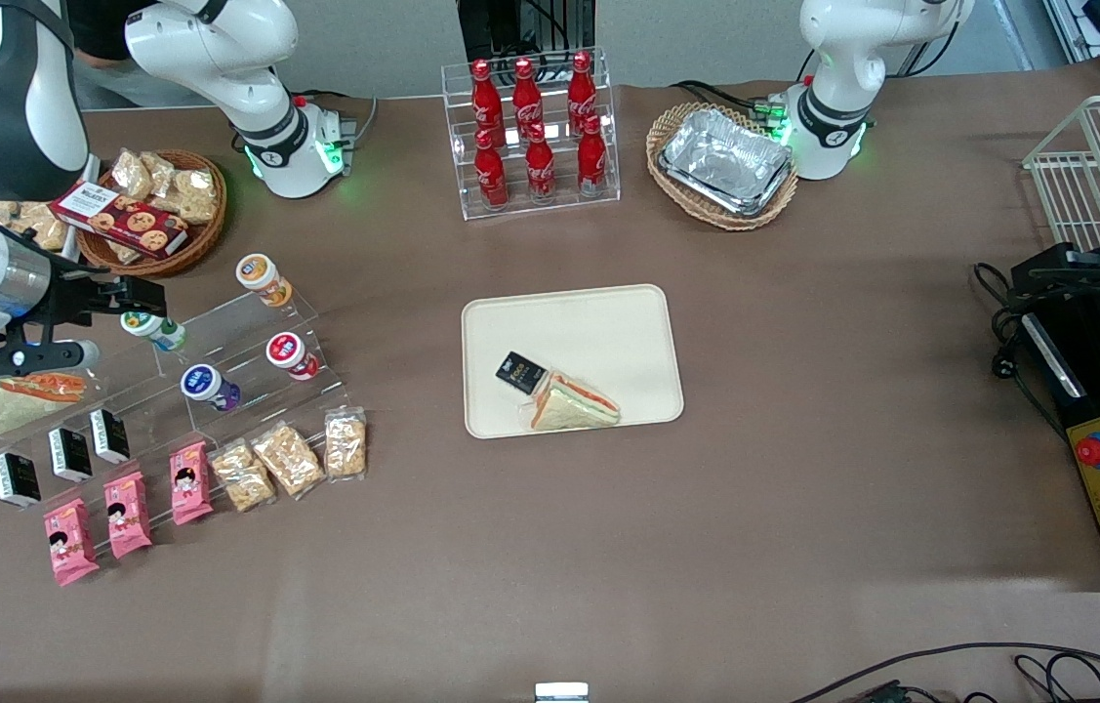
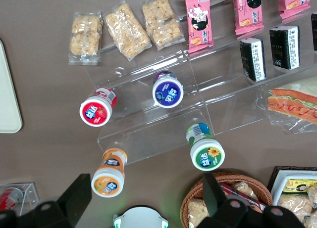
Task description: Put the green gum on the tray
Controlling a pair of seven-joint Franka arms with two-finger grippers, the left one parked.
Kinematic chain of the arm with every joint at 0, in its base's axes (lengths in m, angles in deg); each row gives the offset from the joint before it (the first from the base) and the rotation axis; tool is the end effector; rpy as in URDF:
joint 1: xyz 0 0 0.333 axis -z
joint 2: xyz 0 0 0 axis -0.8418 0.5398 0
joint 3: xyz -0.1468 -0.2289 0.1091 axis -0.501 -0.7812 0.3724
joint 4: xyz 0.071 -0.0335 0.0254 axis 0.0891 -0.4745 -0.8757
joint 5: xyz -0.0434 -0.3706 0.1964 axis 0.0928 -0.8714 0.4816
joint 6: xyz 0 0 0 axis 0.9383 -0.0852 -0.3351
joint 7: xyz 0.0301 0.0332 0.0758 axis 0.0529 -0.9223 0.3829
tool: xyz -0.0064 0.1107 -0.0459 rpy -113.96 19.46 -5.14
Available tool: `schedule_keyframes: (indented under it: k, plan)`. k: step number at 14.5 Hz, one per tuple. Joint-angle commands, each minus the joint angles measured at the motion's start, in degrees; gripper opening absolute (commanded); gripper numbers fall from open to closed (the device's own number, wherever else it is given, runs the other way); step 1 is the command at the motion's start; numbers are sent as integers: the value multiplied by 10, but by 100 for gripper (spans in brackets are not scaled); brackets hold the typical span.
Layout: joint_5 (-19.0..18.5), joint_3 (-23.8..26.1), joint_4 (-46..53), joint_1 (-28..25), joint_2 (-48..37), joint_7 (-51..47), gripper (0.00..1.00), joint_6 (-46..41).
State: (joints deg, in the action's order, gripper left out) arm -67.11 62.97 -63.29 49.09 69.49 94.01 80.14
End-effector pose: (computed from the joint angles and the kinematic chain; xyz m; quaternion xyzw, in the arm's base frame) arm 0.5690 0.0021 0.4952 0.9923 0.0414 -0.1160 0.0135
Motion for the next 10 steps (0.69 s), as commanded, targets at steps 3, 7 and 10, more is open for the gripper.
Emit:
schedule_keyframes:
  k: [3, 7, 10]
  plan:
    - [1, -2, -3, 3, -5, -1, 100, 0]
    - [1, -2, 0, 3, 0, 0, 100, 1]
    - [2, -2, 0, 3, 0, -2, 100, 5]
